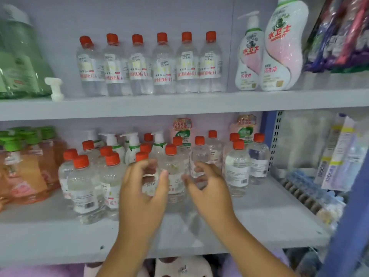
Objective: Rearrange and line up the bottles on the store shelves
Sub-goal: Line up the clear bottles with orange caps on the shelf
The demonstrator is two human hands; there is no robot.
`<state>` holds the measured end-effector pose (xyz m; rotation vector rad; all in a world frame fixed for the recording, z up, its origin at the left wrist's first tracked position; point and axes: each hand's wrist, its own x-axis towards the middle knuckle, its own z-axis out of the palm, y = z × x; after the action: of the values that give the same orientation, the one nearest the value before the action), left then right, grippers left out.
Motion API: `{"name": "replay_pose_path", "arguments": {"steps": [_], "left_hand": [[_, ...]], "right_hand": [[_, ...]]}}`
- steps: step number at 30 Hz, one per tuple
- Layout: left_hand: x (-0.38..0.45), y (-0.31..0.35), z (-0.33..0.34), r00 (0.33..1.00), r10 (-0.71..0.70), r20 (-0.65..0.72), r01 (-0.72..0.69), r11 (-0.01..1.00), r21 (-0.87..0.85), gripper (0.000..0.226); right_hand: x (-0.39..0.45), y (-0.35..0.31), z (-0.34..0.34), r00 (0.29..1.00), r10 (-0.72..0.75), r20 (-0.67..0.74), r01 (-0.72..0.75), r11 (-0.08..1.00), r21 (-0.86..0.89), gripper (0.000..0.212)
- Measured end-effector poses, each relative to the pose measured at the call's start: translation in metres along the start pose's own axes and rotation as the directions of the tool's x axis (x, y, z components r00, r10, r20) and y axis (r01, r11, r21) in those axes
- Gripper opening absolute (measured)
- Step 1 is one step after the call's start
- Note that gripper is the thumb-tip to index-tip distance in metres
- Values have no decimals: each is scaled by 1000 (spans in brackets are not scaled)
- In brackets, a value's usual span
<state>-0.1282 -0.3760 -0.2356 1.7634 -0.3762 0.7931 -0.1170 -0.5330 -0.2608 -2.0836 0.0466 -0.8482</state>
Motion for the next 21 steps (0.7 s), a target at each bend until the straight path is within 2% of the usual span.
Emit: {"name": "replay_pose_path", "arguments": {"steps": [2,4,6,8,10,14,16,17,20,21], "left_hand": [[-2,10,41,987,-78,143,96,987,-127,27],[-2,11,86,942,-177,285,225,964,-143,35],[0,10,133,856,-279,434,348,933,-87,49],[2,11,172,786,-326,525,375,927,14,79],[2,16,196,767,-347,539,386,921,43,80],[0,15,206,791,-352,500,379,924,52,65],[-1,13,194,782,-364,506,382,921,72,67],[-2,12,184,781,-371,503,391,918,72,65],[-13,15,136,804,-369,467,406,914,22,60],[-19,16,116,817,-365,446,404,915,9,58]], "right_hand": [[16,30,-42,979,39,-202,-35,999,25,39],[39,62,-79,936,119,-332,-116,993,28,36],[63,93,-107,892,254,-373,-269,963,14,42],[81,118,-121,871,369,-324,-401,915,-35,59],[90,139,-119,879,416,-232,-430,903,-11,74],[90,165,-109,905,405,-132,-410,912,-12,36],[90,164,-110,906,417,-69,-419,908,-13,30],[90,161,-111,910,411,-52,-413,910,-39,33],[86,151,-107,911,406,-80,-408,913,-17,72],[78,141,-104,909,412,-68,-412,911,4,70]]}}
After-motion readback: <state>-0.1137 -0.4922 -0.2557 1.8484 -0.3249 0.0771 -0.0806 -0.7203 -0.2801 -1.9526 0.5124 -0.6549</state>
